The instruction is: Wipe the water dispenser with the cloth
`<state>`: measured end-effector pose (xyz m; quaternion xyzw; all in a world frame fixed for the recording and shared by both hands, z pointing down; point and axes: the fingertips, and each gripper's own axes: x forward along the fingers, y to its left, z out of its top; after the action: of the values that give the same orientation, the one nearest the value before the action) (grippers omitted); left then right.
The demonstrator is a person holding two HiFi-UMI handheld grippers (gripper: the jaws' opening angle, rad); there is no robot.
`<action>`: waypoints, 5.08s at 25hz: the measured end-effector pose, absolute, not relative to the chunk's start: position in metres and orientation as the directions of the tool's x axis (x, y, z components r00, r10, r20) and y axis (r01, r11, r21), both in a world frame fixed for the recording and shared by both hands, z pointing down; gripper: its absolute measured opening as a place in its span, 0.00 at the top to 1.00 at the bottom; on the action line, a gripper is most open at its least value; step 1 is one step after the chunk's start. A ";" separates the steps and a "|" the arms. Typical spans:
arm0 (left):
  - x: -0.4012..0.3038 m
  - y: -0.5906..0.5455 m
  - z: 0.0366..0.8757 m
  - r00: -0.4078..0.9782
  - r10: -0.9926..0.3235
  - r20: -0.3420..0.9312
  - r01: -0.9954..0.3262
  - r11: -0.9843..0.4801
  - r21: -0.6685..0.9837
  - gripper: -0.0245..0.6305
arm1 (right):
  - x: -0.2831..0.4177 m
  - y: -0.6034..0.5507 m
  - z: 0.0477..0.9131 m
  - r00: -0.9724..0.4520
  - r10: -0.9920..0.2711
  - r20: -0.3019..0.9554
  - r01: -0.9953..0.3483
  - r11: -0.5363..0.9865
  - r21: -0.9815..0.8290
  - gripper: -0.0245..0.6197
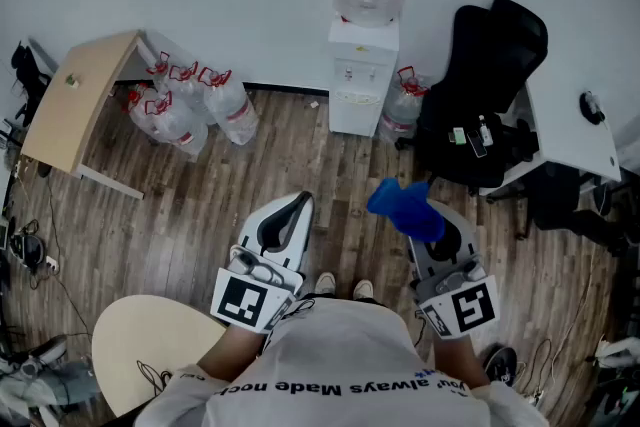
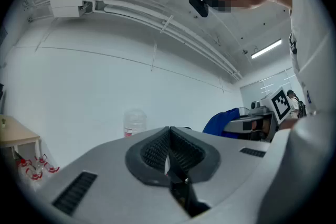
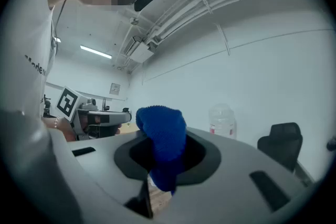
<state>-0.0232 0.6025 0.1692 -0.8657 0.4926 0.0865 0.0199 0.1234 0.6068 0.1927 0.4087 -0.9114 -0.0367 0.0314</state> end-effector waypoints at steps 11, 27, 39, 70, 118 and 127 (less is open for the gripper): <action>-0.065 0.591 0.177 0.520 -0.837 -0.170 -0.842 -0.536 0.063 0.93 | 0.087 0.595 0.200 -0.617 -0.787 0.029 -0.784 0.617 0.064 0.83; -0.057 0.536 0.187 0.525 -0.835 -0.162 -0.838 -0.541 0.073 0.93 | 0.090 0.535 0.210 -0.621 -0.784 0.014 -0.783 0.621 0.032 0.83; -0.022 0.427 0.178 0.533 -0.831 -0.157 -0.834 -0.548 0.065 0.93 | 0.121 0.429 0.203 -0.623 -0.782 0.005 -0.782 0.623 0.027 0.83; 0.034 0.222 0.198 0.496 -0.862 -0.101 -0.861 -0.503 0.070 0.93 | 0.175 0.222 0.222 -0.649 -0.760 0.045 -0.760 0.649 0.004 0.83; -0.092 -0.079 0.258 0.600 -0.800 -0.027 -0.798 -0.600 0.056 0.93 | 0.002 -0.080 0.289 -0.550 -0.826 0.125 -0.814 0.563 0.144 0.83; -0.095 -0.093 0.289 0.596 -0.803 0.000 -0.803 -0.595 0.042 0.93 | -0.024 -0.117 0.368 -0.497 -0.833 0.243 -0.811 0.545 0.212 0.83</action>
<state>-0.0951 -0.0931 0.2887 -0.8930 0.4496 0.0095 -0.0190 -0.0240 -0.1170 0.3680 0.4757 -0.8643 -0.0348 0.1595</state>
